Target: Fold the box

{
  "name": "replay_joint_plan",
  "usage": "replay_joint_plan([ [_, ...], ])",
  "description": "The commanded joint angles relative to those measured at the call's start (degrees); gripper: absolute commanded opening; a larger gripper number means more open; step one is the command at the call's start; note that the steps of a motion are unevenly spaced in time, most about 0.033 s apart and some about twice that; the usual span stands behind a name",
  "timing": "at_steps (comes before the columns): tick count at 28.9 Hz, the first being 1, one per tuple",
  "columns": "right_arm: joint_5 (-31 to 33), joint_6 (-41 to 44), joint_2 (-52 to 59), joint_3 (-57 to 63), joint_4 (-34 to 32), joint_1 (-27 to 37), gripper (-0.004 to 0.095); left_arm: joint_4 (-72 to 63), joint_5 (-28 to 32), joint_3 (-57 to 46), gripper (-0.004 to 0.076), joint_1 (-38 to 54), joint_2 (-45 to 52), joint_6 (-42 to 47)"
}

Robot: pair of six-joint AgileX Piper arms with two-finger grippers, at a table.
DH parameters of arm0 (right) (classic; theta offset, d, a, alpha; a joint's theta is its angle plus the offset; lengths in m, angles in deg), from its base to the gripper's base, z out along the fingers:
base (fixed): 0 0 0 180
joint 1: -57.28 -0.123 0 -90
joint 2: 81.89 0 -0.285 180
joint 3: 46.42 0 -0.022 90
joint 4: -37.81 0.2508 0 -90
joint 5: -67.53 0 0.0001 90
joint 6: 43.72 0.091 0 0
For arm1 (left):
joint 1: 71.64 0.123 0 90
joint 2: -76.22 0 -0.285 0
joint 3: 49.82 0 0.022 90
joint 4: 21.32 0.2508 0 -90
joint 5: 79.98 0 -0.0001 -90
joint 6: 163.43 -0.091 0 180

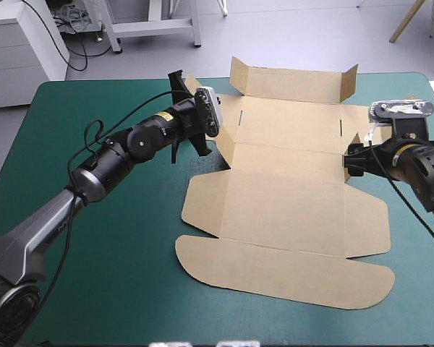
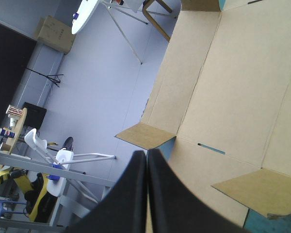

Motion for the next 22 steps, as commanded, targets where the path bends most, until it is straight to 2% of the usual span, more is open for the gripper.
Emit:
replay_joint_plan([
  [1, -3.52, 0.15, -2.98, -3.57, -0.69, 0.14, 0.0927, -3.51, 3.62, 2.05, -0.001, -0.34, 2.57, 0.98],
  [6, -2.92, -2.39, -11.29, -9.11, 3.91, 5.03, 0.0914, -4.11, 3.62, 2.05, -0.001, -0.34, 2.57, 1.1],
  [9, -2.09, -9.97, -16.32, -13.69, 13.24, 11.6, 0.0904, -4.22, 3.62, 2.05, -0.001, -0.34, 2.57, 1.1],
  [12, 1.91, -16.31, -21.5, -18.34, 20.07, 16.44, 0.088, -4.5, 3.62, 2.05, -0.001, -0.34, 2.57, 1.1],
  [19, 9.83, -19.33, -33.79, -27.73, 20.95, 18.9, 0.0869, -4.5, 3.62, 2.05, -0.001, -0.34, 2.57, 1.1],
  [22, 12.1, -21.55, -38.26, -30.59, 24.0, 18.9, 0.0858, -4.5, 3.62, 2.05, -0.001, -0.34, 2.57, 1.1],
])
